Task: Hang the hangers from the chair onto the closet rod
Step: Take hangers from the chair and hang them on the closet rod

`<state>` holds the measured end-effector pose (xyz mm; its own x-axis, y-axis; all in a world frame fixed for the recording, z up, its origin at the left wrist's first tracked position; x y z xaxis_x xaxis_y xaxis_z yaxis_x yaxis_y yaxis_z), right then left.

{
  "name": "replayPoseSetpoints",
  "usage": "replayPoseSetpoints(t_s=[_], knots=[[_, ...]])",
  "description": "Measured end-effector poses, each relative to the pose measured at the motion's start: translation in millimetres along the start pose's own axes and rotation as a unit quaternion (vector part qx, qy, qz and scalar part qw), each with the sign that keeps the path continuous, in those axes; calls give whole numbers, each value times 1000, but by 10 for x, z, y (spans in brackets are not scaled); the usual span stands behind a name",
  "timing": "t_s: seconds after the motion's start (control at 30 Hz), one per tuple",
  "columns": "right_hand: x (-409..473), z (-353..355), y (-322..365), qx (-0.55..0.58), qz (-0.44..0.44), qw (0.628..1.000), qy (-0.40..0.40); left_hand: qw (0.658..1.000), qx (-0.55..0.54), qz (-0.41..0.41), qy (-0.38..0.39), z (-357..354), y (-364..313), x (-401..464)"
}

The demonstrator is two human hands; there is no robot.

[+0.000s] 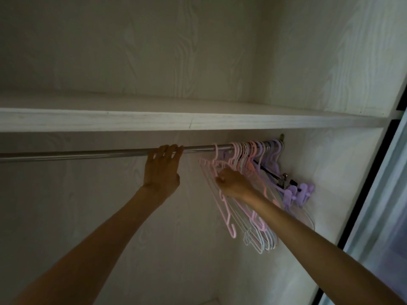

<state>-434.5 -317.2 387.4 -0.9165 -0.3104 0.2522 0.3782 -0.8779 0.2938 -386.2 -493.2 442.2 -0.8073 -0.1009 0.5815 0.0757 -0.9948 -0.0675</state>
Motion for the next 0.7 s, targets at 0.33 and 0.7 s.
replayPoseSetpoints(t_s=[0.33, 0.7], knots=[[368, 583, 447, -243, 173, 942, -153, 1000, 8, 8, 9, -89, -32, -58], [315, 765, -91, -270, 160, 932, -183, 1000, -8, 18, 5, -120, -24, -61]])
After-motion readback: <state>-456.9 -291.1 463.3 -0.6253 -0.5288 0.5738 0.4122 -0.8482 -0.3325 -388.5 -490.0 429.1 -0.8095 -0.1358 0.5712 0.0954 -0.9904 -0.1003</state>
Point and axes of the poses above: each hand's wrist, its own x-axis towards the middle knuckle, its own z-axis out of the back of the hand, y = z × x, the point moved 10 cm from there along x, towards the middle knuckle, and after that the axes turned 13 degrees about z, right-handed, at the moved point
